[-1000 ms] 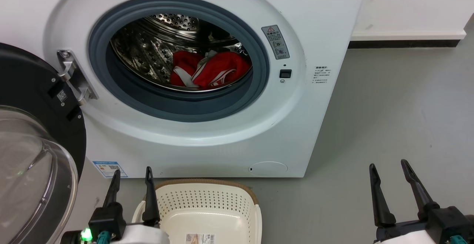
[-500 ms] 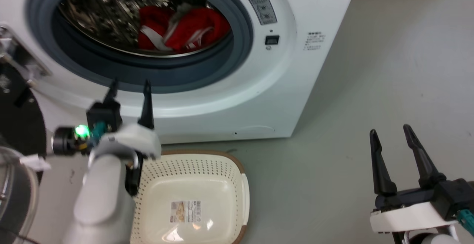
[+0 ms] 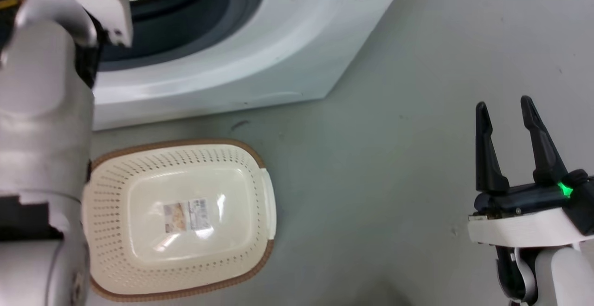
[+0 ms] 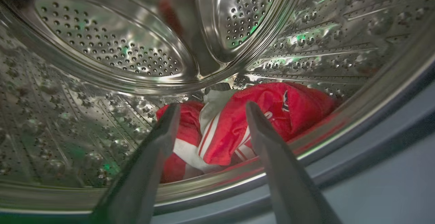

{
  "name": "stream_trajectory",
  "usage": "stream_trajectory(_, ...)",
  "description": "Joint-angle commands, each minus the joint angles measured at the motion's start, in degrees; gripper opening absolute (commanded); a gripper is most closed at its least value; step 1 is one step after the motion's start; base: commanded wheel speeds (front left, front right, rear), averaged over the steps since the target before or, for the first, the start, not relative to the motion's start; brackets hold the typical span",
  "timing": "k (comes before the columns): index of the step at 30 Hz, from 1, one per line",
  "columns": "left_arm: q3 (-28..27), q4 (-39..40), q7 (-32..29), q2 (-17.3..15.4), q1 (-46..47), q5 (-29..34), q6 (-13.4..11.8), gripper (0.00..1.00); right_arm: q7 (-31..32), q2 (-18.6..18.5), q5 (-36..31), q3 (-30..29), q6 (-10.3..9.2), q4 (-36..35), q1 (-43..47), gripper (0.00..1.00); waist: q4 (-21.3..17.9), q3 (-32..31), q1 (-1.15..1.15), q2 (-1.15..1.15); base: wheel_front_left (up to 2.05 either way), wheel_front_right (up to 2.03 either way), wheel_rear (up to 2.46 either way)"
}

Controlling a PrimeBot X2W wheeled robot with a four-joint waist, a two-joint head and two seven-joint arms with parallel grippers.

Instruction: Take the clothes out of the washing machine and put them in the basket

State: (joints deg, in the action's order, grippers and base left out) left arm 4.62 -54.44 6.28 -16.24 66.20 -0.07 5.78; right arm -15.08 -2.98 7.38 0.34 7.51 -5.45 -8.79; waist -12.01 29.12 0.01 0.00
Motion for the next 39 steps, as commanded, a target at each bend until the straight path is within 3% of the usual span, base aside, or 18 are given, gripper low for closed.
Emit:
stream_trajectory(1,-0.42,-0.93,-0.71,-0.84,2.47,-0.62,0.25,1.0,-0.14,0.18,0.47,0.37,-0.04,-0.4,-1.33,1.0,-3.87,5.54,-0.01,0.0,0.0,0.0,0.0)
stream_trajectory(10,3.09,-7.36,-10.78,-5.51,18.49,-1.6,1.53,1.0,-0.14,0.2,5.23,1.37,-0.04,-1.51,-4.93,1.0,-8.32,14.01,-0.01,0.0,0.0,0.0,0.0)
stream_trajectory(20,14.47,-10.13,-28.13,-9.31,31.64,-7.92,1.61,1.0,-0.14,0.18,9.56,2.04,-0.04,-1.87,-7.01,1.0,-11.13,20.64,-0.01,0.0,0.0,0.0,0.0)
stream_trajectory(28,22.65,-10.41,-39.19,-12.86,35.53,-12.68,1.62,1.0,-0.14,0.16,10.75,2.4,-0.04,-2.19,-7.82,1.0,-12.11,22.46,-0.01,0.0,0.0,0.0,0.0)
stream_trajectory(35,27.36,-9.13,-42.11,-14.79,35.16,-16.99,1.61,1.0,-0.14,0.16,11.3,2.27,-0.04,-2.39,-7.99,1.0,-12.41,22.82,-0.01,0.0,0.0,0.0,0.0)
stream_trajectory(36,27.73,-9.02,-42.34,-15.06,35.08,-17.68,1.61,0.58,-0.14,0.16,11.24,2.25,-0.04,-2.41,-8.02,1.0,-12.44,22.84,-0.01,0.0,0.0,0.0,0.0)
stream_trajectory(37,28.0,-8.92,-42.58,-15.26,34.92,-18.54,1.61,0.0,-0.14,0.16,11.24,2.29,-0.04,-2.41,-8.04,1.0,-12.47,22.82,-0.01,0.0,0.0,0.0,0.0)
stream_trajectory(39,29.15,-8.48,-43.16,-15.62,34.26,-19.78,1.56,0.0,-0.14,0.16,11.23,2.29,-0.04,-2.41,-8.06,1.0,-12.47,22.79,-0.01,0.0,0.0,0.0,0.0)
